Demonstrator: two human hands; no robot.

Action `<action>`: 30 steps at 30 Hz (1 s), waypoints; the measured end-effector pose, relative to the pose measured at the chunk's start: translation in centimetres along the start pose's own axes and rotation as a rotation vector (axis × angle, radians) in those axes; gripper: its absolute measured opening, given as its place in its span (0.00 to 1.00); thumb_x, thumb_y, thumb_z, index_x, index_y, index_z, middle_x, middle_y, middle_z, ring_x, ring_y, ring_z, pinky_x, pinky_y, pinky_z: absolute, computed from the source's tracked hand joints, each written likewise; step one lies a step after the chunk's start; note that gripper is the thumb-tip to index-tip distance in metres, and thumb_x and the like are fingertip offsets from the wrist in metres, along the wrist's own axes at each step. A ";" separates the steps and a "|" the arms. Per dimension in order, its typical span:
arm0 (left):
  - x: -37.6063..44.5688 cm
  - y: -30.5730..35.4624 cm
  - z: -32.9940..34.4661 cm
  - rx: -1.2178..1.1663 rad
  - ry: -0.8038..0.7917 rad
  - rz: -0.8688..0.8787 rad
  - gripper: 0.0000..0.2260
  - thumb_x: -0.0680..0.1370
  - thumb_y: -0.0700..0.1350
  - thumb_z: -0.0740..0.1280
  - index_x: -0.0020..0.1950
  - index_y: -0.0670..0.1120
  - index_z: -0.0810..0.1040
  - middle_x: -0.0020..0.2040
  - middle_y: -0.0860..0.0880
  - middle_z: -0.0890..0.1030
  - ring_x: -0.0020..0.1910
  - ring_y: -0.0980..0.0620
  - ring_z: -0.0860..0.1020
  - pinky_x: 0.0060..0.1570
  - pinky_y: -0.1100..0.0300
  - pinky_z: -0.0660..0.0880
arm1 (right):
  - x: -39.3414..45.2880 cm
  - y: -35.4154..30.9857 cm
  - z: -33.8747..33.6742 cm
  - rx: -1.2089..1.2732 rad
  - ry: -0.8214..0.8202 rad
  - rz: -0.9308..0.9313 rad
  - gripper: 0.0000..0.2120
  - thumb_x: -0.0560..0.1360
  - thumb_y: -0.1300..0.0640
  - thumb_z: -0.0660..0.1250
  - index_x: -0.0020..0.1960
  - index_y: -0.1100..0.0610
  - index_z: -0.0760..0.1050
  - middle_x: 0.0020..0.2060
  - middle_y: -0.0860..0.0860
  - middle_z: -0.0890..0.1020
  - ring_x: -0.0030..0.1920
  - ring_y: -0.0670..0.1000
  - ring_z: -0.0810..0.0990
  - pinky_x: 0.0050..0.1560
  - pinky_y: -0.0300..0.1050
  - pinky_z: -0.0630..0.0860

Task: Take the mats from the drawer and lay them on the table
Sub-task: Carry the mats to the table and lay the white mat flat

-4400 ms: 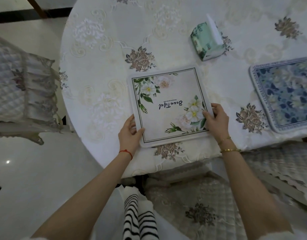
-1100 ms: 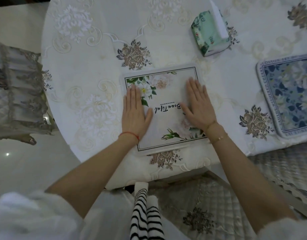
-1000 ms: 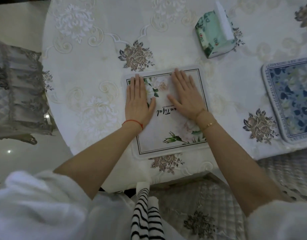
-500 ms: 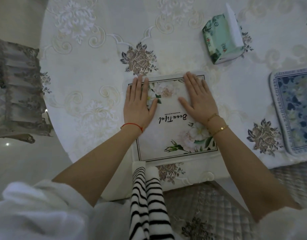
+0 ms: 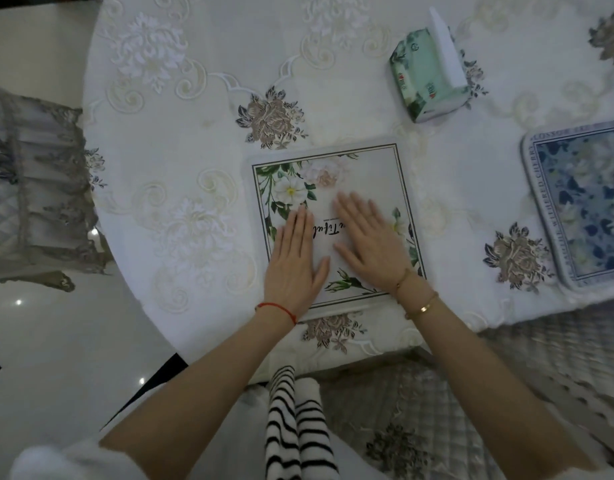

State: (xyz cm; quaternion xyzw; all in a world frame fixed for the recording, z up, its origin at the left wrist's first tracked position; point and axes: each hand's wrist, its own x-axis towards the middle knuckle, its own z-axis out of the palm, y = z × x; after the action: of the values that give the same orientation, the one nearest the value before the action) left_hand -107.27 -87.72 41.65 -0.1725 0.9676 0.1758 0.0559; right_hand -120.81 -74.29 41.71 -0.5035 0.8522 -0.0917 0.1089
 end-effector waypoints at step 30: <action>-8.8 0.0 1.7 -0.005 0.001 -0.127 0.40 0.80 0.65 0.52 0.79 0.39 0.42 0.80 0.42 0.43 0.79 0.48 0.42 0.78 0.51 0.46 | -10.6 -3.1 2.3 -0.012 0.017 0.266 0.40 0.79 0.36 0.54 0.80 0.58 0.43 0.80 0.53 0.45 0.79 0.51 0.43 0.78 0.55 0.48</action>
State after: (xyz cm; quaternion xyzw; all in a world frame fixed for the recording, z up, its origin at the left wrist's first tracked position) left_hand -98.96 -84.37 41.59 -0.2338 0.9543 0.1742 0.0659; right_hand -112.64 -66.60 41.36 -0.3859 0.9129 -0.0754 0.1098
